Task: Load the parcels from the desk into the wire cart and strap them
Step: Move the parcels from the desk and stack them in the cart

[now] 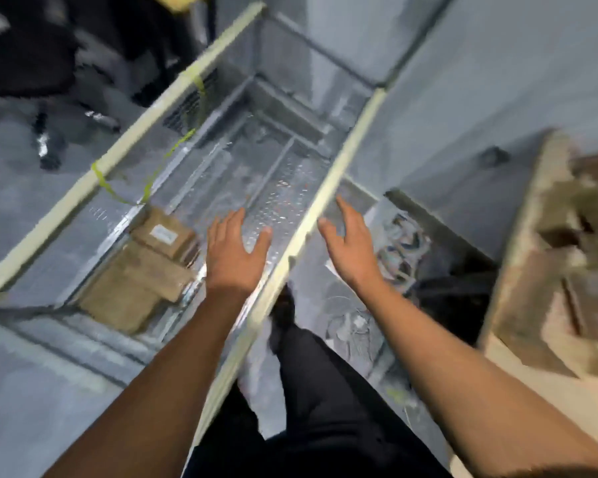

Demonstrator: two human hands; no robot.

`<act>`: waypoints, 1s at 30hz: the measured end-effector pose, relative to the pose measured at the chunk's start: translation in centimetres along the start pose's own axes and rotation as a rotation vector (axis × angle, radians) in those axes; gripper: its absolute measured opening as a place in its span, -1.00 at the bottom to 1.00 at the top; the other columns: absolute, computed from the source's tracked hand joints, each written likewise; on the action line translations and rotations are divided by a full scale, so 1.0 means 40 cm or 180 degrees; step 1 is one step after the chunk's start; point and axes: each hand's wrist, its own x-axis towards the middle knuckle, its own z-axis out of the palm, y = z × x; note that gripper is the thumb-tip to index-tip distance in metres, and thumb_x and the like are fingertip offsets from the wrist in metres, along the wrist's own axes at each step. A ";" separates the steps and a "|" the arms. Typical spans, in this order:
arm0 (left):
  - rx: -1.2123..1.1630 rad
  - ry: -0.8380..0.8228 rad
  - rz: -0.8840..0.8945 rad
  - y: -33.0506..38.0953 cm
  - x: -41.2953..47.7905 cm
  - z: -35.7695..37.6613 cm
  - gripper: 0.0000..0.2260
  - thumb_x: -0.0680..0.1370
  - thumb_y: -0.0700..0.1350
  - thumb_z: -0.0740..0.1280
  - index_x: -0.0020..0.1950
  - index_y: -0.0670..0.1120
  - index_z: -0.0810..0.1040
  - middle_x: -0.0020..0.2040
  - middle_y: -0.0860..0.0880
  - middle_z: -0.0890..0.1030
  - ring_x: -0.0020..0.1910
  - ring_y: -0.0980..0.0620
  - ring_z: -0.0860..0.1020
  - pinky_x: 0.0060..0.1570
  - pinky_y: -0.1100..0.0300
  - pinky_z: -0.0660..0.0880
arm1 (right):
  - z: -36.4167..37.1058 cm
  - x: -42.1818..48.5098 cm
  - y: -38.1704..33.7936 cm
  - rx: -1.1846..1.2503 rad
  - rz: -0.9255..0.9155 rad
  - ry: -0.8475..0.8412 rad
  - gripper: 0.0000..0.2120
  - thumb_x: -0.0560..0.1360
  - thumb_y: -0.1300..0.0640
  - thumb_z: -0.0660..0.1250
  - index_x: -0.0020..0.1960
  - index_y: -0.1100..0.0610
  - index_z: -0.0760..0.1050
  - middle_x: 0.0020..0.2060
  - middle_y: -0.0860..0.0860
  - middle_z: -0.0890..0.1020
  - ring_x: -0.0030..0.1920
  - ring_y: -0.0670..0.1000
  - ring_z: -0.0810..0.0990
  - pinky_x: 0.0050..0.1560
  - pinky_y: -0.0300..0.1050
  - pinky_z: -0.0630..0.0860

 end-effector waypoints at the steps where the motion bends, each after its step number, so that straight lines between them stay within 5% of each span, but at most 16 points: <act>1: -0.0014 -0.0200 0.0205 0.060 -0.039 0.025 -0.45 0.65 0.09 0.35 0.54 -0.20 0.40 0.52 -0.24 0.42 0.55 -0.25 0.28 0.58 -0.10 0.15 | -0.067 -0.067 0.033 0.0109 0.0200 0.0254 -0.40 0.68 -0.11 0.28 0.65 0.03 0.23 0.60 0.03 0.32 0.60 0.04 0.26 0.60 0.04 0.17; 5: 0.0039 -0.0989 0.1033 0.259 -0.167 0.164 -0.41 0.64 0.17 0.31 0.56 -0.14 0.37 0.54 -0.16 0.40 0.56 -0.16 0.28 0.57 -0.04 0.19 | -0.308 -0.282 0.196 0.0375 0.0888 0.1052 -0.40 0.67 -0.10 0.29 0.65 0.00 0.22 0.61 0.06 0.30 0.61 0.08 0.25 0.60 0.10 0.19; 9: 0.0101 -0.1829 0.1534 0.430 -0.295 0.340 -0.28 0.55 0.35 0.18 0.56 -0.09 0.37 0.54 -0.13 0.39 0.56 -0.13 0.28 0.55 -0.09 0.22 | -0.509 -0.444 0.351 0.0649 0.1348 0.1973 -0.41 0.67 -0.12 0.28 0.64 0.03 0.25 0.59 0.03 0.33 0.58 0.03 0.28 0.54 -0.13 0.19; 15: 0.0225 -0.2773 0.1910 0.645 -0.473 0.662 -0.44 0.64 0.22 0.29 0.55 -0.05 0.36 0.49 -0.07 0.41 0.49 -0.06 0.36 0.42 0.07 0.30 | -0.663 -0.589 0.570 0.1335 0.2054 0.2941 -0.40 0.66 -0.18 0.28 0.63 -0.05 0.24 0.57 -0.01 0.33 0.56 0.01 0.30 0.51 -0.08 0.23; 20: -0.0007 -0.2877 0.1814 0.777 -0.533 0.863 -0.42 0.63 0.20 0.32 0.58 0.00 0.30 0.50 -0.02 0.34 0.42 0.04 0.39 0.36 0.16 0.34 | -0.747 -0.603 0.720 0.1916 0.2388 0.3354 -0.41 0.66 -0.19 0.27 0.63 -0.11 0.22 0.59 -0.05 0.32 0.56 0.00 0.31 0.50 0.01 0.29; 26: -0.0435 -0.2435 0.1735 0.957 -0.476 1.004 -0.26 0.55 0.38 0.29 0.62 0.09 0.19 0.57 0.06 0.26 0.42 0.21 0.26 0.28 0.28 0.24 | -0.888 -0.502 0.784 0.2479 0.2100 0.3514 -0.40 0.56 -0.31 0.26 0.56 -0.24 0.27 0.49 -0.12 0.43 0.46 -0.08 0.43 0.35 -0.07 0.40; 30: -0.0440 -0.2539 0.1564 1.028 -0.456 1.075 -0.19 0.53 0.35 0.36 0.66 0.08 0.13 0.62 0.06 0.28 0.52 0.11 0.28 0.35 0.22 0.24 | -0.951 -0.412 0.794 0.2671 0.1801 0.3346 -0.34 0.54 -0.31 0.24 0.59 -0.15 0.27 0.51 -0.10 0.45 0.48 -0.03 0.44 0.47 0.15 0.43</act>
